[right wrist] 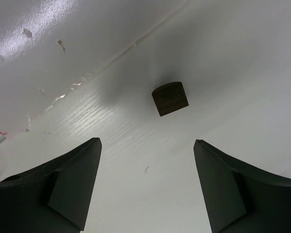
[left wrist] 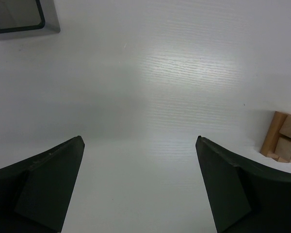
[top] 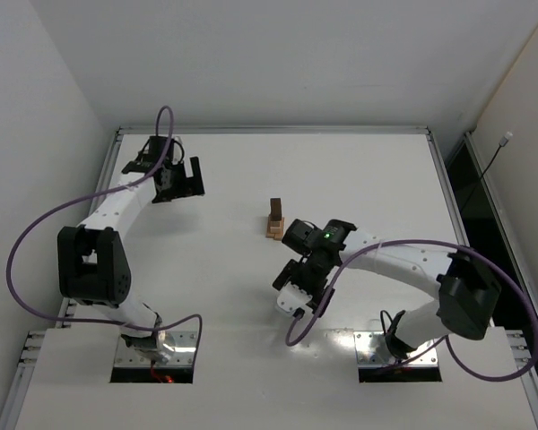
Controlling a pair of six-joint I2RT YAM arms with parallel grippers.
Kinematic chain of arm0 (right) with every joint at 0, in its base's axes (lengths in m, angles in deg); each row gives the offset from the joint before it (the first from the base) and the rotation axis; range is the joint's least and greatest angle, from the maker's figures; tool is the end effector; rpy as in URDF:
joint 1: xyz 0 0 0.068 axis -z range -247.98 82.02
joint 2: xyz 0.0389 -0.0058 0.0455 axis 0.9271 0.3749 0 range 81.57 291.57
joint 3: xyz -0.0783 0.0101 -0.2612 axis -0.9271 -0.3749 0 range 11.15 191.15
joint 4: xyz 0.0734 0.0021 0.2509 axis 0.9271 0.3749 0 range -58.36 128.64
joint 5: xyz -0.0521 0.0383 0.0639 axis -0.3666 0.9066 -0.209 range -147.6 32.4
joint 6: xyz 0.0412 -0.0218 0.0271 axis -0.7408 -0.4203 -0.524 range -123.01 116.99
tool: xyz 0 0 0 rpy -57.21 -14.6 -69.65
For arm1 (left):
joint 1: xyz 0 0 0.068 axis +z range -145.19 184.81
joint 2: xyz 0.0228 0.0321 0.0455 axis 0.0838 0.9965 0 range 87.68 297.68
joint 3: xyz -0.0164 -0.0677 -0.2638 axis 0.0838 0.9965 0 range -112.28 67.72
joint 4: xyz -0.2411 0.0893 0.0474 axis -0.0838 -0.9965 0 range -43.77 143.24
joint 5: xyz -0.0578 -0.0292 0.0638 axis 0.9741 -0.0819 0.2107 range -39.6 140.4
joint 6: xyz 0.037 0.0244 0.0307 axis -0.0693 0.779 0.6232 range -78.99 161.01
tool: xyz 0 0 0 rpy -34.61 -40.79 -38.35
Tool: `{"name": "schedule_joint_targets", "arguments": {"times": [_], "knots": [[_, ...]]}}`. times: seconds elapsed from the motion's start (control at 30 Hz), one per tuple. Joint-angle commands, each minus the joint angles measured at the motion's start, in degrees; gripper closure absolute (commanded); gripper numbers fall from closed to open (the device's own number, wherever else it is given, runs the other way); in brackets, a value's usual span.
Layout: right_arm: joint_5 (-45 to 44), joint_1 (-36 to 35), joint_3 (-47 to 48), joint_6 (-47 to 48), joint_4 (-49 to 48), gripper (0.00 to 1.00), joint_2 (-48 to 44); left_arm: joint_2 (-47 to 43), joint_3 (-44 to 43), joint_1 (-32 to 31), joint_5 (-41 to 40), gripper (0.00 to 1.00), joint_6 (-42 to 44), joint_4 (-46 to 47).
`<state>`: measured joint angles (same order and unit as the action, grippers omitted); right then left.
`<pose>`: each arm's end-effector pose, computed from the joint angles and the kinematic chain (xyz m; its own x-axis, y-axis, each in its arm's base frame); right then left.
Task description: Build the wood block tower
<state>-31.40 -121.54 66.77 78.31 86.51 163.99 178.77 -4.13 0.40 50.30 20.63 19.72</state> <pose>0.1336 0.2073 0.2136 0.6624 -0.5961 -0.4537 -0.6957 -0.7142 -0.0774 0.3414 -0.0263 0.2662 -0.7704 -0.2900 -0.5678 -0.2055 0.9560 -0.2095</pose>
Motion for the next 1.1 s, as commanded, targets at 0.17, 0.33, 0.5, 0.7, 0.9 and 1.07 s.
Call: {"name": "schedule_joint_targets", "arguments": {"times": [0.17, 0.33, 0.5, 0.7, 0.9, 1.07], "knots": [[4.4, 0.1, 3.8, 23.2, 3.9, 0.26, 5.1, 2.5, -4.0, 0.7, 1.5, 0.00, 0.1, 0.9], [3.9, 0.1, 1.8, 26.4, 0.1, 0.25, 6.3, 4.3, -5.1, 0.7, 2.0, 0.00, 0.1, 0.9], [3.3, -0.4, 3.0, 27.5, -1.6, 0.25, 10.6, 5.4, -6.3, 1.2, 3.1, 0.00, -0.4, 0.9], [2.0, -0.9, 6.0, 29.3, 0.5, 0.25, 15.6, 6.6, -7.5, 1.2, 3.6, 0.00, -0.4, 0.4], [1.5, -0.9, 7.8, 30.5, 0.5, 0.25, 18.9, 7.2, -6.9, 2.3, 4.1, 0.00, -0.4, 0.4], [0.4, -0.9, 9.8, 31.7, 1.7, 0.25, 21.0, 7.2, -6.3, 4.1, 6.0, 0.00, -1.0, 0.4]]}}
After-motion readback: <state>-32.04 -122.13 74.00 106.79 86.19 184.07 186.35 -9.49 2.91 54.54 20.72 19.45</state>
